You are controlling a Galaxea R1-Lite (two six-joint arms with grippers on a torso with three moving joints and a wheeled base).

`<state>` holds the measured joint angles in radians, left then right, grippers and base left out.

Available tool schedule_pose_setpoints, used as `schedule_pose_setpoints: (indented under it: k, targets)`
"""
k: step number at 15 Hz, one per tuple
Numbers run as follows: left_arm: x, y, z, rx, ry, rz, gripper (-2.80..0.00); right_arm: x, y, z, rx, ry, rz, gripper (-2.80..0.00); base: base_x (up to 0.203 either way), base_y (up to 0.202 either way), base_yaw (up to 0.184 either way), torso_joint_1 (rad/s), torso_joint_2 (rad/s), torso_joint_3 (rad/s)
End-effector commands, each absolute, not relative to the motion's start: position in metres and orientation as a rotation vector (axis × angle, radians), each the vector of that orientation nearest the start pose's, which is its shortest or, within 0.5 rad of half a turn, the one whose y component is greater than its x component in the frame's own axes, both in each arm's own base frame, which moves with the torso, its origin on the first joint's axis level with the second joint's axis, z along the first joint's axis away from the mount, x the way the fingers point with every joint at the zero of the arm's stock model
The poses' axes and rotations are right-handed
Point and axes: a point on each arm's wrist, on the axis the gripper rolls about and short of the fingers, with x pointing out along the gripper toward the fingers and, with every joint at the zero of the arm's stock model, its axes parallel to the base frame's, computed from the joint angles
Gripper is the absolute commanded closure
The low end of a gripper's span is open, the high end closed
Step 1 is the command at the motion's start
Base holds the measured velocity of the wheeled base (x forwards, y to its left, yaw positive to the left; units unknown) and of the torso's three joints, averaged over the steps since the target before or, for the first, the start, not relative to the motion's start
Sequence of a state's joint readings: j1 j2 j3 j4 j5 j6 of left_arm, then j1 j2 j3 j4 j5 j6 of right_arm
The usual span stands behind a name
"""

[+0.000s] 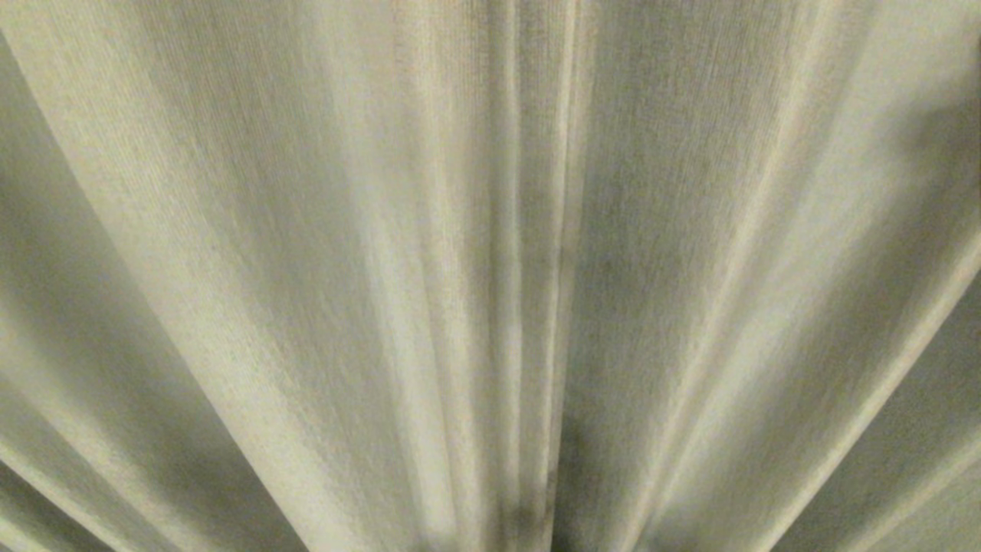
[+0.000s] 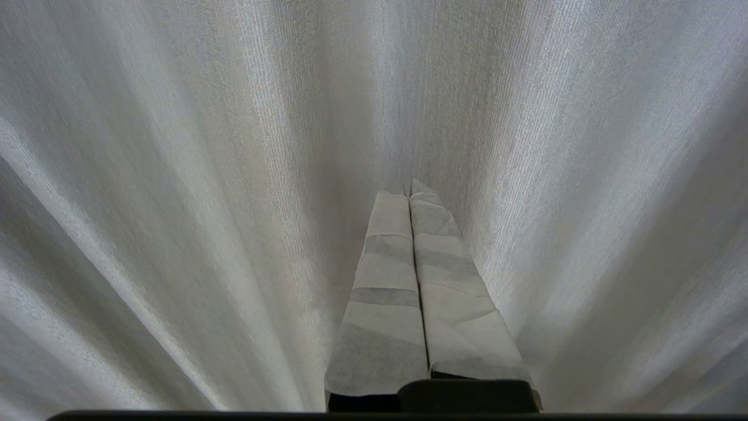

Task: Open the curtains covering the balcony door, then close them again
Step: Pull the outer curtains open on both sides

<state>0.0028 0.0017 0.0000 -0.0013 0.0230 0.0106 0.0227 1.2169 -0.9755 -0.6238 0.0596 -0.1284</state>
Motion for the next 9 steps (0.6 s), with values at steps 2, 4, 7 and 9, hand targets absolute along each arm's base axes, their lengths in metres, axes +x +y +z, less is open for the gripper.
schedule_pose_setpoints:
  k: [2,4,7,9]
  targets:
    - [-0.023,0.000,0.076,0.011,0.000,0.026,0.00,0.173,-0.003,0.355,-0.150,-0.407,0.008,0.00,0.000,0.000,0.000,0.000,0.00,0.000]
    - [-0.023,0.000,0.076,0.011,0.000,0.026,0.00,0.171,-0.012,0.360,-0.180,-0.421,-0.048,0.00,0.000,0.000,0.000,0.000,0.00,0.000]
    - [-0.023,0.000,0.076,0.011,0.000,0.026,0.00,0.168,-0.029,0.367,-0.205,-0.428,-0.144,0.00,0.000,0.000,0.000,0.000,0.00,0.000]
    - [-0.023,0.000,0.076,0.011,0.000,0.026,0.00,0.164,-0.043,0.368,-0.220,-0.422,-0.225,0.00,0.000,0.000,0.000,0.000,0.00,0.000]
